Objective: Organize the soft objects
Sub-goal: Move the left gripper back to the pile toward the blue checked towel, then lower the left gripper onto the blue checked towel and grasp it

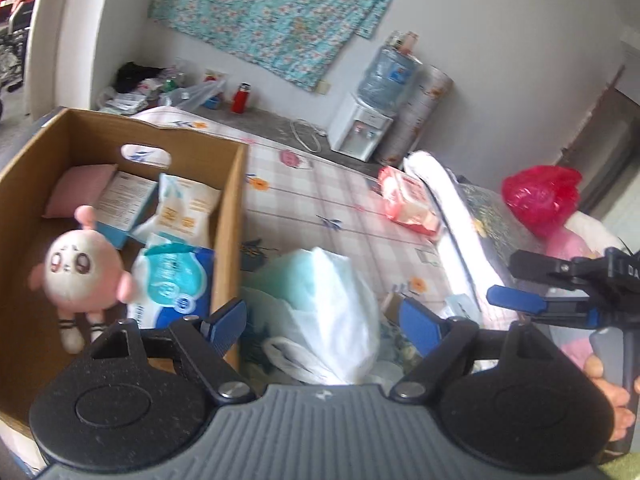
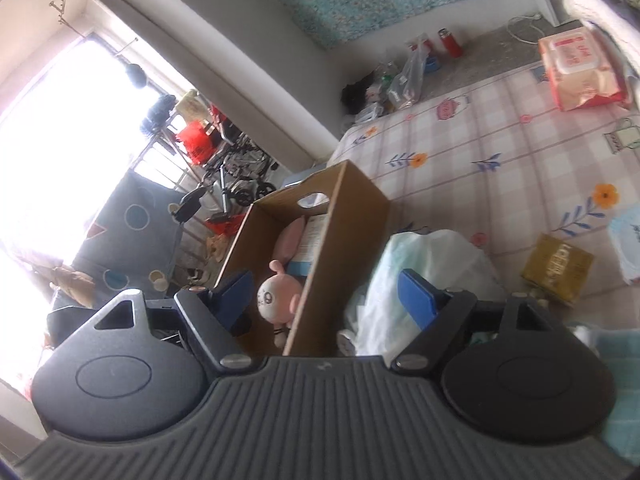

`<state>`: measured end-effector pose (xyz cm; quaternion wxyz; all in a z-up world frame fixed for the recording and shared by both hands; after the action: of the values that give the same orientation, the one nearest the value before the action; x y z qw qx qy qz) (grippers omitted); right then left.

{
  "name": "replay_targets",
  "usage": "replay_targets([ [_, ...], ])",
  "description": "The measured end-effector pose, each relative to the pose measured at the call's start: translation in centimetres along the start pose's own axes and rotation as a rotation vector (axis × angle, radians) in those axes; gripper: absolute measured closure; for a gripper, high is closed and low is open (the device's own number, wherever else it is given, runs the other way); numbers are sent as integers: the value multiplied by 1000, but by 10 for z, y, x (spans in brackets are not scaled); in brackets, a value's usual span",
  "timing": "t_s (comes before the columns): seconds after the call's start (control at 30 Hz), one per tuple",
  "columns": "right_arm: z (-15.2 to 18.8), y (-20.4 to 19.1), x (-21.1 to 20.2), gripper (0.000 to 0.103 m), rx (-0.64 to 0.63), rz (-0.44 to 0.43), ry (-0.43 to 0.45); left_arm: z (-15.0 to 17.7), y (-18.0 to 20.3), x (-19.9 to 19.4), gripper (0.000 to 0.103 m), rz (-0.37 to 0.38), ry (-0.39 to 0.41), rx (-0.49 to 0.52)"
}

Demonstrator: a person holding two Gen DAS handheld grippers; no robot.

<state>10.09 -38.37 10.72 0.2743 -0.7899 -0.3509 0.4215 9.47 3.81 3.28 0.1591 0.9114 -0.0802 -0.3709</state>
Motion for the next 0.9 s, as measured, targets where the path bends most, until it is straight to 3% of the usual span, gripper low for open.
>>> replay_targets([
  [0.3,55,85,-95,23,170,163,87,60,94,24,18,101,-29,235],
  [0.43,86,112,-124,23,255,211,117,92,136,31,18,179,-40,374],
  [0.57,113,136,-134,23,312,308,116,128,170,54,19,252,-111,526],
  [0.7,129,158,-132,27,377,344,103,158,188,77,32,265,-148,633],
  [0.83,133,174,-123,29,444,362,72,177,195,101,44,301,-226,660],
  [0.9,133,179,-120,29,467,361,63,182,198,112,45,319,-255,665],
])
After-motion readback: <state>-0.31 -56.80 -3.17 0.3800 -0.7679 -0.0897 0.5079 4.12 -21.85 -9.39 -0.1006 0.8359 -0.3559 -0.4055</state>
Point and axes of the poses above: each gripper's, at about its wrist camera, not at the fingertips, and x roughly the way its jaws point, y to its right, z to its underside, the point moved 5 cm from there along x, roughly the way its jaws point, and after that the axes turned 3 degrees about -z, right-handed, at the moved point
